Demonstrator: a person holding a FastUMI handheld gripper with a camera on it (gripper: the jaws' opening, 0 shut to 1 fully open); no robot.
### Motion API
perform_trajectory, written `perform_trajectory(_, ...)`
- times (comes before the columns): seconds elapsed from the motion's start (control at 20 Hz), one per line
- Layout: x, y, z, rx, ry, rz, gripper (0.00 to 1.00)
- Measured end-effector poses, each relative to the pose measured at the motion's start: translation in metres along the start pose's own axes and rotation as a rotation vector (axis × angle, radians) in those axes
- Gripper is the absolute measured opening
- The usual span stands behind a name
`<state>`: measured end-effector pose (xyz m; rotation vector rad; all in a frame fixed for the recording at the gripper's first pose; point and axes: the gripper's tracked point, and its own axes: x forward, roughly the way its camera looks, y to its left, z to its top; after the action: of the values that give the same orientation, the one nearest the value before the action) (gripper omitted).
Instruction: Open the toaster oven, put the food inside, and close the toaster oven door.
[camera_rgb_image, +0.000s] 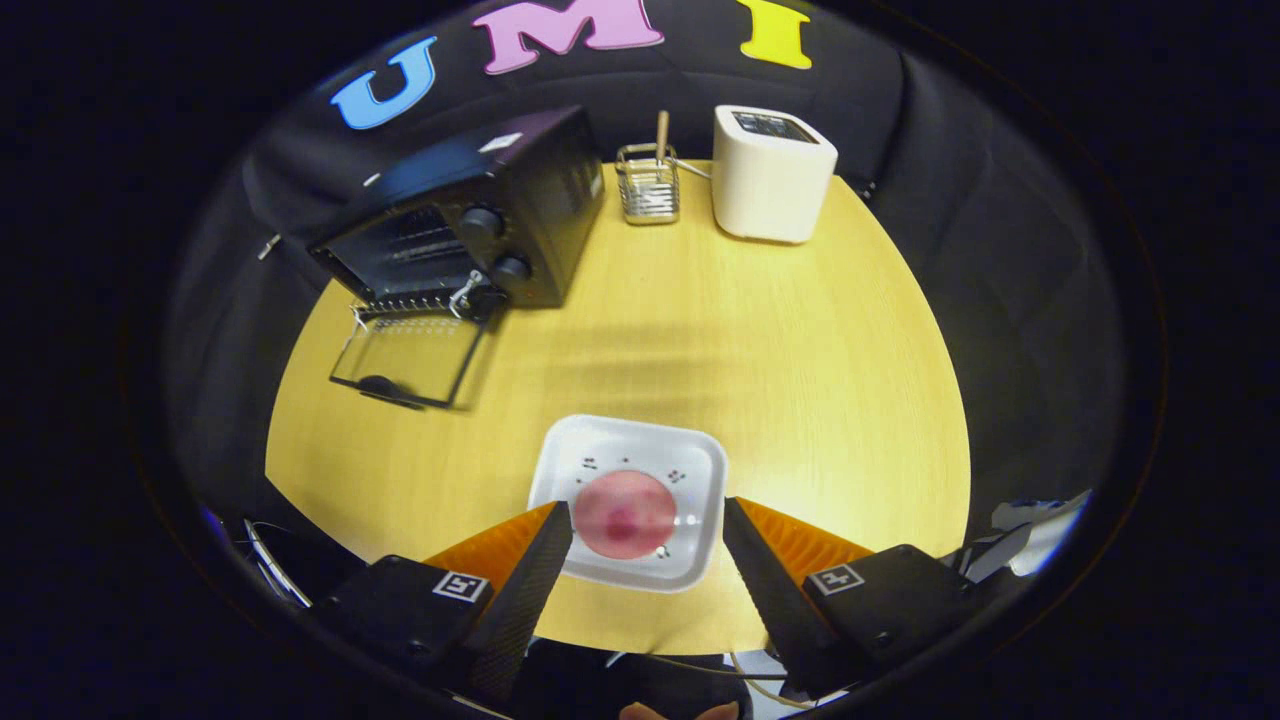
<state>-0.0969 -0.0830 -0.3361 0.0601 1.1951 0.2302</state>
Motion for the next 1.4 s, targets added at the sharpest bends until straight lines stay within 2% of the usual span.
perform_trajectory(0.25, 0.043, -0.032, -0.021, 0.058, 0.149, 0.007, 0.98)
perform_trajectory(0.3, 0.05, -0.035, -0.023, 0.063, 0.166, 0.009, 0.86)
perform_trajectory(0.45, 0.073, -0.041, -0.035, 0.087, 0.229, 0.006, 0.7)
perform_trajectory(0.5, 0.079, -0.04, -0.041, 0.12, 0.255, 0.017, 0.56)
perform_trajectory(0.55, 0.08, -0.04, -0.036, 0.151, 0.247, 0.016, 0.52)
perform_trajectory(0.65, 0.087, -0.04, -0.039, 0.149, 0.257, 0.026, 0.53)
perform_trajectory(0.7, 0.078, -0.039, -0.03, 0.148, 0.259, 0.027, 0.22)
perform_trajectory(0.75, 0.083, -0.037, -0.037, 0.139, 0.278, 0.035, 0.16)
perform_trajectory(0.85, 0.086, -0.035, -0.035, 0.136, 0.279, 0.082, 0.14)
perform_trajectory(0.95, 0.085, -0.037, -0.033, 0.182, 0.27, 0.127, 0.07)
perform_trajectory(1.2, 0.075, -0.031, -0.039, 0.412, 0.235, 0.306, 0.05)
perform_trajectory(1.4, 0.069, -0.028, -0.037, 0.541, 0.173, 0.371, 0.05)
